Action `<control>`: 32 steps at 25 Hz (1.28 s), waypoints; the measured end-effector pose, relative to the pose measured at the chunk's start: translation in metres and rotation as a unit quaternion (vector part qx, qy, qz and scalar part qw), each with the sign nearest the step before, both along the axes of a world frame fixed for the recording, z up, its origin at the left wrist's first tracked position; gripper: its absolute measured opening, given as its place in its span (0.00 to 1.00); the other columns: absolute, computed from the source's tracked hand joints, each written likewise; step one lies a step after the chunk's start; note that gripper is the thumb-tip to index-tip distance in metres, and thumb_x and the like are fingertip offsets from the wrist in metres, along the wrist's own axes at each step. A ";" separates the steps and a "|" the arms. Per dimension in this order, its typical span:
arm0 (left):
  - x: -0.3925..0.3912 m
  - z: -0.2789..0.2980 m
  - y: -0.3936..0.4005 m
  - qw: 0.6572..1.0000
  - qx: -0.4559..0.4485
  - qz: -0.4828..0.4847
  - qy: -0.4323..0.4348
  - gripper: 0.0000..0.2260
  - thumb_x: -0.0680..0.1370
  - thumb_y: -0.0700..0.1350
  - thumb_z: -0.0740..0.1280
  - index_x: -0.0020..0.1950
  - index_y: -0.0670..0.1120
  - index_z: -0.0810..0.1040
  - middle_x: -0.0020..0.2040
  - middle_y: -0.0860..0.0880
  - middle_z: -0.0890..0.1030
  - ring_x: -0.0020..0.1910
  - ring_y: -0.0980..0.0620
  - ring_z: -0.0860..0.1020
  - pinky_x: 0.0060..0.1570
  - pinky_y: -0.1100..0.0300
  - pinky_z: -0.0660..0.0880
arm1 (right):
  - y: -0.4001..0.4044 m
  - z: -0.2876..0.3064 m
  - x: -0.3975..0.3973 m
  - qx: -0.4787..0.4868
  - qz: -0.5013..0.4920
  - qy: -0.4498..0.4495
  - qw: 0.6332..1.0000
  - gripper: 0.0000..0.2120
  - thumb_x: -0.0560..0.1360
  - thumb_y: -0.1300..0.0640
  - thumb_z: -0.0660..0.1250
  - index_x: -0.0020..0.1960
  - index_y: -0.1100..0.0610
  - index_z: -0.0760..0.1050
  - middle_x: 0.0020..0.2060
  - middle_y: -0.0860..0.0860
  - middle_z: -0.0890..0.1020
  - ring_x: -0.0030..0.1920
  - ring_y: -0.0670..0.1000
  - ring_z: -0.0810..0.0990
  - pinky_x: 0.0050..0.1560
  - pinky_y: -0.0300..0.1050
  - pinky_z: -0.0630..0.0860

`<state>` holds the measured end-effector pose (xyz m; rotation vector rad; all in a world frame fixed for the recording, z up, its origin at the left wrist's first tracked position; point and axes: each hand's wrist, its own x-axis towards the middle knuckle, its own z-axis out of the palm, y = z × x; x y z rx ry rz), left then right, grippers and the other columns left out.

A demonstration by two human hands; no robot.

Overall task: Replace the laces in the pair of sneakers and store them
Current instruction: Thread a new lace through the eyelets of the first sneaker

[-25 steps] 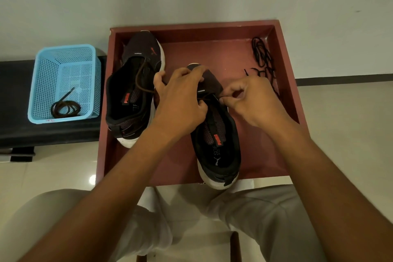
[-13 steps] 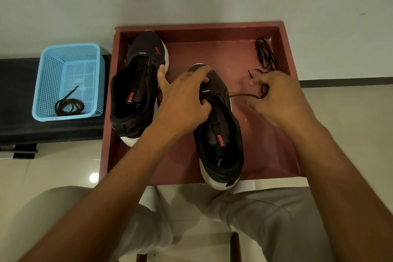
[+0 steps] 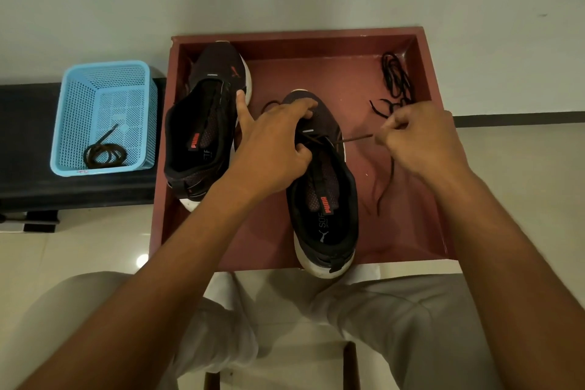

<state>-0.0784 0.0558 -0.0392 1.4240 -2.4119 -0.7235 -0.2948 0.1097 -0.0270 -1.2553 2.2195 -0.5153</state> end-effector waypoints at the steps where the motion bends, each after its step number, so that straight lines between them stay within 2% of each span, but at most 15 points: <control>1: 0.001 0.000 0.000 1.000 0.004 0.002 0.005 0.30 0.73 0.42 0.70 0.75 0.53 0.71 0.64 0.58 0.80 0.67 0.57 0.75 0.76 0.33 0.32 | 0.002 -0.001 -0.004 0.026 -0.005 0.014 1.000 0.07 0.74 0.61 0.71 0.40 0.52 0.84 0.42 0.47 0.86 0.44 0.47 0.82 0.50 0.42 0.77; 3: 0.001 0.000 -0.001 1.000 0.014 0.005 0.016 0.30 0.73 0.42 0.70 0.75 0.54 0.71 0.65 0.58 0.80 0.68 0.57 0.75 0.76 0.33 0.32 | 0.006 0.001 -0.002 0.042 0.019 0.015 0.999 0.06 0.75 0.59 0.73 0.43 0.48 0.83 0.48 0.46 0.86 0.48 0.46 0.82 0.54 0.41 0.77; 5: 0.002 0.000 -0.001 0.999 0.030 0.003 0.031 0.30 0.73 0.43 0.71 0.75 0.54 0.71 0.65 0.58 0.79 0.68 0.57 0.75 0.77 0.34 0.34 | 0.006 0.008 0.010 0.005 0.090 -0.010 0.996 0.11 0.76 0.59 0.75 0.56 0.47 0.83 0.55 0.39 0.81 0.55 0.39 0.78 0.58 0.30 0.72; 7: 0.003 -0.001 -0.002 0.998 0.044 0.002 0.054 0.30 0.73 0.42 0.71 0.75 0.54 0.71 0.65 0.58 0.80 0.69 0.56 0.74 0.78 0.34 0.37 | 0.002 0.008 0.024 -0.027 0.147 -0.054 0.987 0.14 0.76 0.59 0.75 0.60 0.48 0.83 0.55 0.38 0.81 0.56 0.36 0.77 0.59 0.24 0.68; 10: 0.004 -0.002 -0.003 0.996 0.053 0.003 0.075 0.31 0.72 0.43 0.70 0.75 0.54 0.71 0.65 0.58 0.80 0.69 0.57 0.75 0.78 0.33 0.40 | -0.002 -0.001 0.030 -0.045 0.139 -0.070 0.987 0.06 0.75 0.58 0.76 0.50 0.49 0.86 0.45 0.41 0.85 0.44 0.37 0.81 0.48 0.31 0.74; 13: 0.002 -0.002 -0.003 0.995 0.054 0.008 0.080 0.30 0.72 0.41 0.70 0.74 0.53 0.71 0.65 0.59 0.80 0.68 0.57 0.75 0.78 0.33 0.40 | -0.001 -0.002 0.023 -0.029 0.112 -0.067 0.991 0.04 0.74 0.56 0.77 0.42 0.49 0.86 0.32 0.40 0.82 0.32 0.35 0.78 0.36 0.31 0.71; 15: 0.002 -0.002 -0.003 0.995 0.059 0.004 0.085 0.30 0.72 0.41 0.69 0.74 0.53 0.71 0.65 0.59 0.80 0.68 0.57 0.75 0.77 0.33 0.40 | 0.000 0.003 0.013 -0.011 0.081 -0.050 0.995 0.04 0.74 0.58 0.76 0.41 0.50 0.87 0.34 0.40 0.83 0.36 0.35 0.79 0.36 0.27 0.72; 17: 0.002 -0.003 -0.004 0.994 0.060 0.002 0.087 0.30 0.72 0.41 0.69 0.74 0.52 0.71 0.64 0.59 0.80 0.68 0.58 0.74 0.77 0.33 0.39 | 0.000 0.003 0.001 0.017 0.031 -0.003 0.999 0.06 0.73 0.61 0.72 0.41 0.55 0.86 0.38 0.47 0.85 0.41 0.42 0.82 0.44 0.35 0.77; 19: 0.003 -0.002 -0.005 0.995 0.062 0.001 0.083 0.30 0.72 0.40 0.69 0.75 0.52 0.71 0.64 0.59 0.80 0.69 0.58 0.74 0.78 0.34 0.39 | 0.002 0.001 -0.013 0.054 -0.023 0.056 0.997 0.06 0.71 0.62 0.68 0.38 0.60 0.83 0.36 0.55 0.84 0.38 0.54 0.81 0.38 0.42 0.75; 21: 0.003 -0.002 -0.005 0.994 0.065 0.001 0.084 0.30 0.72 0.40 0.69 0.75 0.52 0.71 0.64 0.59 0.80 0.69 0.58 0.74 0.78 0.34 0.38 | 0.006 -0.001 -0.021 0.093 -0.037 0.080 0.992 0.06 0.71 0.61 0.68 0.39 0.62 0.82 0.37 0.57 0.83 0.35 0.53 0.78 0.36 0.42 0.71; 24: 0.002 -0.002 -0.005 0.994 0.071 -0.001 0.083 0.31 0.72 0.40 0.70 0.75 0.53 0.71 0.64 0.60 0.79 0.69 0.58 0.73 0.78 0.35 0.38 | 0.008 0.003 -0.005 0.071 0.033 0.044 0.996 0.08 0.75 0.58 0.74 0.54 0.56 0.84 0.51 0.49 0.84 0.48 0.51 0.80 0.52 0.41 0.75; 26: 0.002 -0.003 -0.005 0.994 0.069 0.001 0.085 0.31 0.72 0.41 0.70 0.75 0.53 0.71 0.64 0.60 0.79 0.69 0.58 0.73 0.78 0.34 0.39 | 0.006 0.007 0.015 0.008 0.119 -0.022 0.993 0.16 0.75 0.57 0.77 0.61 0.51 0.83 0.55 0.42 0.82 0.56 0.42 0.79 0.56 0.30 0.71; 28: 0.002 -0.005 -0.005 0.994 0.065 0.001 0.085 0.31 0.71 0.41 0.70 0.74 0.53 0.71 0.64 0.60 0.79 0.69 0.58 0.73 0.78 0.34 0.41 | 0.002 0.004 0.030 -0.029 0.153 -0.067 0.986 0.11 0.75 0.58 0.76 0.57 0.50 0.85 0.51 0.39 0.84 0.52 0.37 0.81 0.50 0.23 0.69; 30: 0.002 -0.006 -0.005 0.994 0.066 0.001 0.087 0.31 0.71 0.41 0.70 0.74 0.53 0.71 0.64 0.60 0.79 0.69 0.58 0.73 0.78 0.34 0.42 | 0.000 0.000 0.033 -0.045 0.136 -0.070 0.987 0.04 0.76 0.57 0.76 0.49 0.49 0.87 0.43 0.40 0.85 0.44 0.37 0.81 0.47 0.29 0.74; 32: 0.001 -0.005 -0.004 0.994 0.071 0.002 0.087 0.31 0.72 0.40 0.70 0.74 0.53 0.71 0.64 0.60 0.79 0.69 0.57 0.73 0.78 0.34 0.42 | -0.001 0.002 0.027 -0.038 0.119 -0.059 0.990 0.04 0.76 0.56 0.75 0.43 0.49 0.86 0.39 0.41 0.85 0.39 0.39 0.81 0.42 0.33 0.75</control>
